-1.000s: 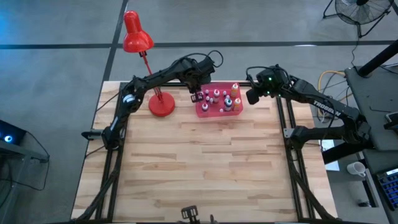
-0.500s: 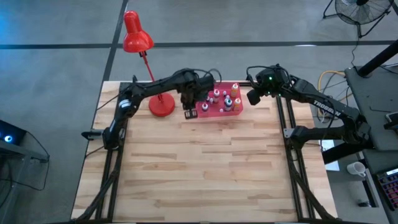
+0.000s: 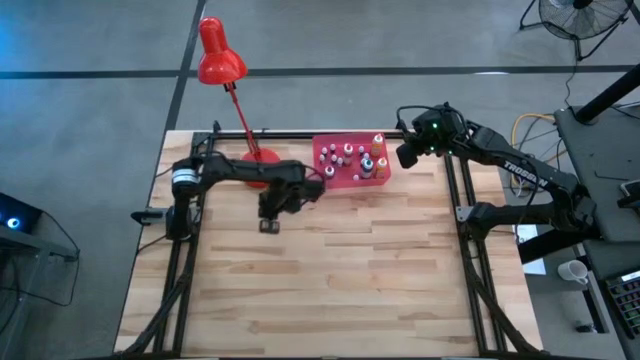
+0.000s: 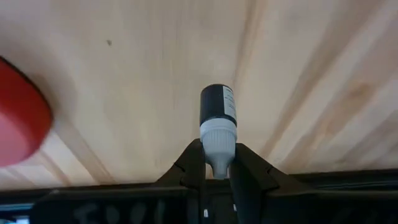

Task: Pick & Place food coloring
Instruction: Put the small blue food coloring bottle into the red bin

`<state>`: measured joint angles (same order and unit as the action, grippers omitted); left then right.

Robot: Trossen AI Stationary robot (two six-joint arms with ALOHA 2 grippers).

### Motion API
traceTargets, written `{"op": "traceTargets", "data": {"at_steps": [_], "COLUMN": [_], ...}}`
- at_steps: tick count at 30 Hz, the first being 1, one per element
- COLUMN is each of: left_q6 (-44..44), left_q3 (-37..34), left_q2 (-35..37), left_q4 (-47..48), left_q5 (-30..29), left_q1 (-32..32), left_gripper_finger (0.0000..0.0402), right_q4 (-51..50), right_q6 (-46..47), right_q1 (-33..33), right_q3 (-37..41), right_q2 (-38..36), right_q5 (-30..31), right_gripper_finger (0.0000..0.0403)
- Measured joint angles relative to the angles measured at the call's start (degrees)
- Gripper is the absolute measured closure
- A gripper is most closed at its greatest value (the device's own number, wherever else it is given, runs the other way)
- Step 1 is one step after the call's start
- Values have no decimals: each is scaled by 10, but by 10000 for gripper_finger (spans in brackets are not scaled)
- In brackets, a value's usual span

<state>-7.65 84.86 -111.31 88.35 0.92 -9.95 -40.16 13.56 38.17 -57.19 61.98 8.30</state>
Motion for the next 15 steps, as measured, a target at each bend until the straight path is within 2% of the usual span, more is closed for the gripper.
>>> {"op": "traceTargets", "data": {"at_steps": [7,15], "left_q6": [64,104], "left_q3": [-98,-130], "left_q2": [0,0], "left_q4": [-48,-106], "left_q5": [-9,-9], "left_q1": [3,3], "left_gripper_finger": [371,359], "right_q4": [-1,-4], "right_q6": [-5,-7], "right_q1": [0,0], "right_q3": [0,0], "right_q2": [0,0], "right_q5": [-13,-13], "right_gripper_finger": [374,374]}}
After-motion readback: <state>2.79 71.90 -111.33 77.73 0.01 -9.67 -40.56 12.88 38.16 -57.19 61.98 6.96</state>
